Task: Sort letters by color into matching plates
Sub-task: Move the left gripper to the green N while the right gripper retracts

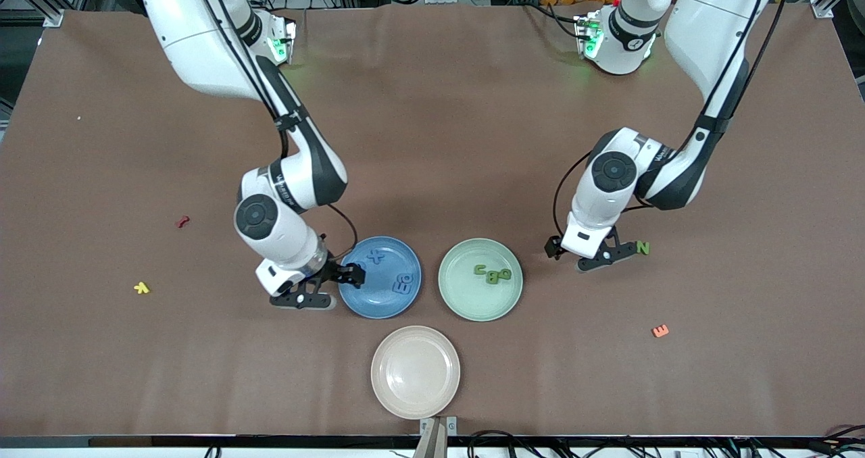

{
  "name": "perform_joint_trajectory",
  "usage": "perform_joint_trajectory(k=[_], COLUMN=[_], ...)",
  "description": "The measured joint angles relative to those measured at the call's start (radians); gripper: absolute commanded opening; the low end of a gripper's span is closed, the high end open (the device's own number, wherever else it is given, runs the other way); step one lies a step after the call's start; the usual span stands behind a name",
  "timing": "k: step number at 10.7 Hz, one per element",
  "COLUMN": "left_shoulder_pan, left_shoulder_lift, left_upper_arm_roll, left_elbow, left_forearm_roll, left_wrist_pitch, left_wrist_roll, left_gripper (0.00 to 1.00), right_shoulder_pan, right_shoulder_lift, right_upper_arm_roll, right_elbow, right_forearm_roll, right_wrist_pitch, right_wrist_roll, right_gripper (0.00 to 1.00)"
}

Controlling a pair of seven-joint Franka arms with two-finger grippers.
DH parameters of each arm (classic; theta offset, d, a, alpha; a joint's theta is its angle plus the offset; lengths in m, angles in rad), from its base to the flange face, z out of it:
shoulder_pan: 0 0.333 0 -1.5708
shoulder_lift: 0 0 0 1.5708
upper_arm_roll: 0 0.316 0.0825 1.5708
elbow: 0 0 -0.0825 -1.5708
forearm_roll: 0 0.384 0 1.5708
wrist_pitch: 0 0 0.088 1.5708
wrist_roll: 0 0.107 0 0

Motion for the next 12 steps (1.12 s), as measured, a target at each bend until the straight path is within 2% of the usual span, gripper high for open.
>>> perform_joint_trajectory(k=[7,12], left_shoulder_pan=[0.143,0.225], left_shoulder_lift=[0.013,0.016], left_upper_arm_roll=[0.0,-0.001], left_elbow=[-0.019,-0.014], left_forearm_roll=[-0.001,-0.097], left_wrist_pitch=[-0.013,-0.109], left_wrist_roll=[0.404,0.758], left_gripper=[1.0,1.0], right_shoulder_pan=[-0.165,-0.313], right_shoulder_lift=[-0.049,-0.054], right_upper_arm_roll=[-0.119,-0.158], right_elbow=[0.013,0.014], right_forearm_roll=[0.0,0.0], right_wrist_pitch=[-0.082,-0.084], right_wrist_roll=[-0.399,-0.599], right_gripper=[1.0,1.0])
